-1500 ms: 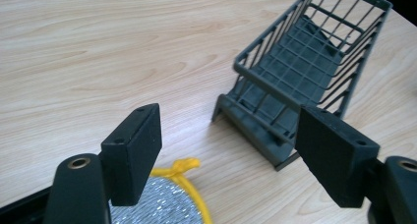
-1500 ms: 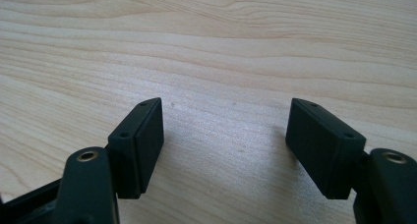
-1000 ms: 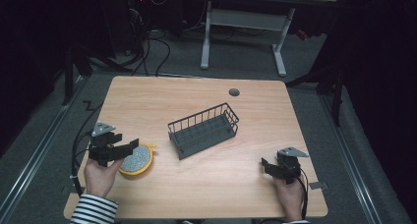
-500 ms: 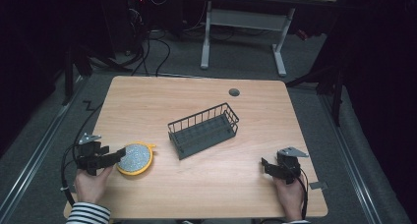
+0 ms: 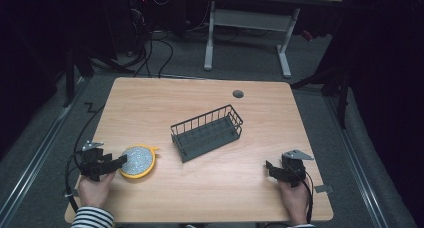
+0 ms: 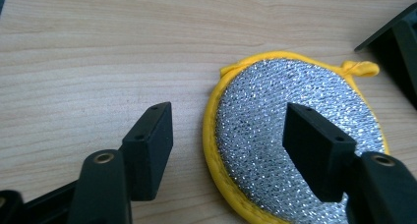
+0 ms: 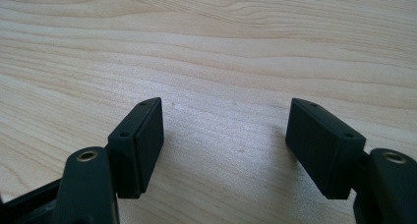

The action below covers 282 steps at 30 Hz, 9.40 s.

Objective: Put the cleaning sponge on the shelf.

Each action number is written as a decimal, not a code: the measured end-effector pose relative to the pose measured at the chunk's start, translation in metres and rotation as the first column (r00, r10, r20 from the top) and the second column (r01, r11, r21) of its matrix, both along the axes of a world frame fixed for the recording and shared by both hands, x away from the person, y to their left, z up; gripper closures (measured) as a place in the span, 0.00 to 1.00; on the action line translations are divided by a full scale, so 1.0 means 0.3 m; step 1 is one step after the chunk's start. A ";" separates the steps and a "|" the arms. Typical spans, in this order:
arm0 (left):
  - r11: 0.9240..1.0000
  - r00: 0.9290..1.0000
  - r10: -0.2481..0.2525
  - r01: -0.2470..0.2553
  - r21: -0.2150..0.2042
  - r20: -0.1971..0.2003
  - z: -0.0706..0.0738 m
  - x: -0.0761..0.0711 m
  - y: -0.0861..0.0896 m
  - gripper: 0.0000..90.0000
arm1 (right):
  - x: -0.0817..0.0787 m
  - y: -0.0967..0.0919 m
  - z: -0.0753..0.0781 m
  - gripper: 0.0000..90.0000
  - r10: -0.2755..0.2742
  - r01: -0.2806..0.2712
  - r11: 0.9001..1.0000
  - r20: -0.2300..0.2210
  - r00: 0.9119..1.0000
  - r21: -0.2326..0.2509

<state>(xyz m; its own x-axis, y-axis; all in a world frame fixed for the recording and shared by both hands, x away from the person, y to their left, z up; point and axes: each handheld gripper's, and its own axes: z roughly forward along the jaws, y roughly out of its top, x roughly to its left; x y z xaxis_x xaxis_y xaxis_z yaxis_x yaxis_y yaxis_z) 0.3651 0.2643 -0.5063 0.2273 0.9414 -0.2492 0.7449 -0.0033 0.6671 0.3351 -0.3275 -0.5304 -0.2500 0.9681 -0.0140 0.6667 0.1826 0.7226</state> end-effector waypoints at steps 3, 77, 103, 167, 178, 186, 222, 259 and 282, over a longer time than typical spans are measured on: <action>1.000 1.000 -0.003 0.003 -0.002 -0.009 -0.014 0.007 -0.006 0.44 | 0.000 0.000 0.000 0.34 0.001 -0.001 1.000 0.000 1.000 0.000; 0.972 0.958 -0.203 0.222 -0.079 0.203 0.302 0.051 -0.077 0.88 | 0.000 -0.001 0.000 0.34 0.002 -0.002 1.000 0.001 1.000 0.000; 0.937 0.917 -0.311 0.340 -0.080 0.250 0.458 0.216 -0.296 0.87 | 0.001 -0.002 0.000 0.34 0.004 -0.004 1.000 0.002 1.000 0.001; 0.896 0.878 -0.440 0.415 0.158 0.191 0.326 0.306 -0.638 0.83 | 0.000 -0.005 0.000 0.34 0.002 -0.002 1.000 0.001 1.000 0.011; 0.893 0.879 -0.450 0.438 0.107 0.156 0.300 0.299 -0.624 0.78 | 0.000 -0.004 0.000 0.34 0.001 -0.001 1.000 0.001 1.000 0.011; 0.911 0.895 -0.412 0.397 0.115 0.173 0.319 0.291 -0.605 0.52 | 0.000 -0.004 0.000 0.34 0.003 -0.003 1.000 0.000 1.000 0.009; 0.963 0.931 -0.263 0.269 0.011 0.253 0.388 0.184 -0.314 0.40 | 0.000 -0.004 0.000 0.34 0.006 -0.006 1.000 0.002 1.000 0.005; 0.991 0.970 -0.121 0.131 -0.036 0.211 0.240 0.038 -0.093 0.39 | 0.000 -0.001 0.000 0.34 0.006 -0.006 1.000 0.000 1.000 0.002; 0.995 0.985 -0.070 0.080 -0.053 0.156 0.099 0.000 -0.057 0.41 | -0.001 0.000 0.000 0.34 0.004 -0.004 1.000 0.000 1.000 0.000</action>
<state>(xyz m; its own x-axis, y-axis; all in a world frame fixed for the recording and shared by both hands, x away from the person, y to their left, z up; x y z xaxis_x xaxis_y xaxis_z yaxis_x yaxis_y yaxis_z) 0.3651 0.2470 -0.4767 0.3366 0.9050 -0.2601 0.6327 -0.0127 0.7743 0.3348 -0.3275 -0.5304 -0.2543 0.9670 -0.0139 0.6660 0.1855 0.7225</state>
